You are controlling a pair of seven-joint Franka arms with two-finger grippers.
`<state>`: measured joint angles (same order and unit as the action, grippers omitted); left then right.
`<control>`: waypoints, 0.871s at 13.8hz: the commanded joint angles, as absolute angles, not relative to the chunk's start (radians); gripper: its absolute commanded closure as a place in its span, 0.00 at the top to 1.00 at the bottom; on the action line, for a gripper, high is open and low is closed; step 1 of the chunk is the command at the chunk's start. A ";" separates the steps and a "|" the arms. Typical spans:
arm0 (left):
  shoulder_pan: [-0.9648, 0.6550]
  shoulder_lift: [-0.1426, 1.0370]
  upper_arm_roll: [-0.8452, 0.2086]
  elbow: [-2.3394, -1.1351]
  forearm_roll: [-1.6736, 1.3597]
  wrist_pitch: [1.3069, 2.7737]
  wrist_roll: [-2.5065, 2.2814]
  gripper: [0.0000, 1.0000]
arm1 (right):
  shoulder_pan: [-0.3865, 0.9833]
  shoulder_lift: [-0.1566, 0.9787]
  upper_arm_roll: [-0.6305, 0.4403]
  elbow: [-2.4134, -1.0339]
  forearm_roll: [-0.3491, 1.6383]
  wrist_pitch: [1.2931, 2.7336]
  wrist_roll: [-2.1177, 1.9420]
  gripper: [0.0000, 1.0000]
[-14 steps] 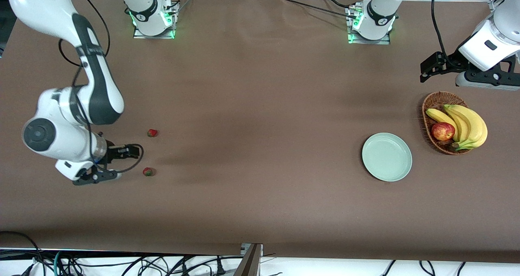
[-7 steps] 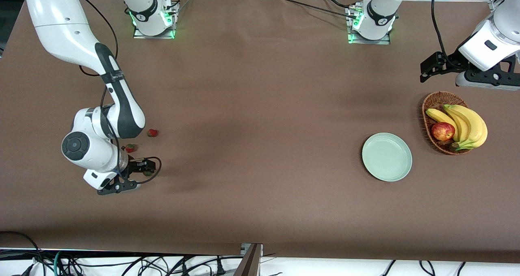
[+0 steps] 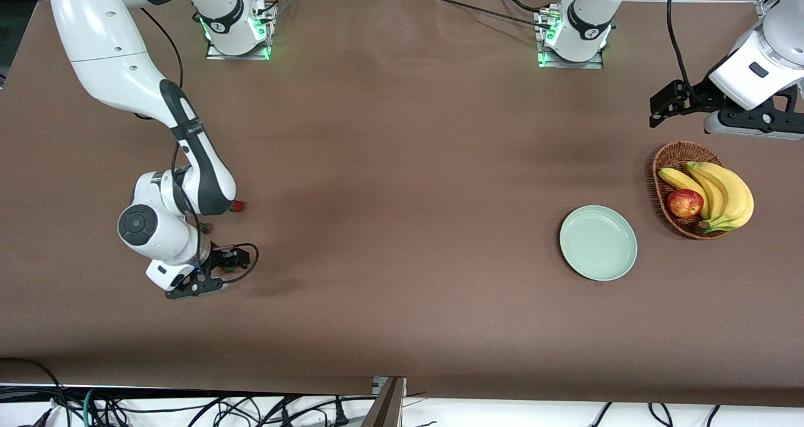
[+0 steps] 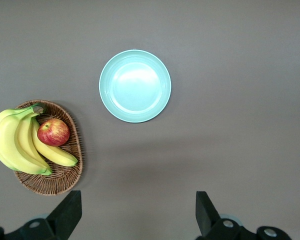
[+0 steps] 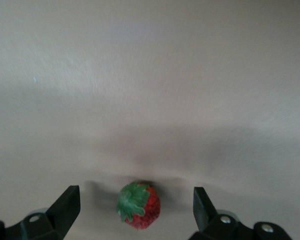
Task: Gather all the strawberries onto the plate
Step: 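Reach the right gripper down to a strawberry and grasp it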
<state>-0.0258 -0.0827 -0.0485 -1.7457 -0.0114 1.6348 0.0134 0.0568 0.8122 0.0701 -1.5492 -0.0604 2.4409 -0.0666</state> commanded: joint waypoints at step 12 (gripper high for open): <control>-0.020 -0.071 -0.054 -1.717 -0.029 1.605 0.011 1.00 | 0.041 0.790 0.071 -1.606 -0.048 2.459 -0.074 0.16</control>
<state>-0.0258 -0.0827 -0.0489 -1.7457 -0.0114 1.6288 0.0134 0.0489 0.7926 0.0681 -1.5822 -0.0601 2.4609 -0.0667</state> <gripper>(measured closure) 0.000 0.661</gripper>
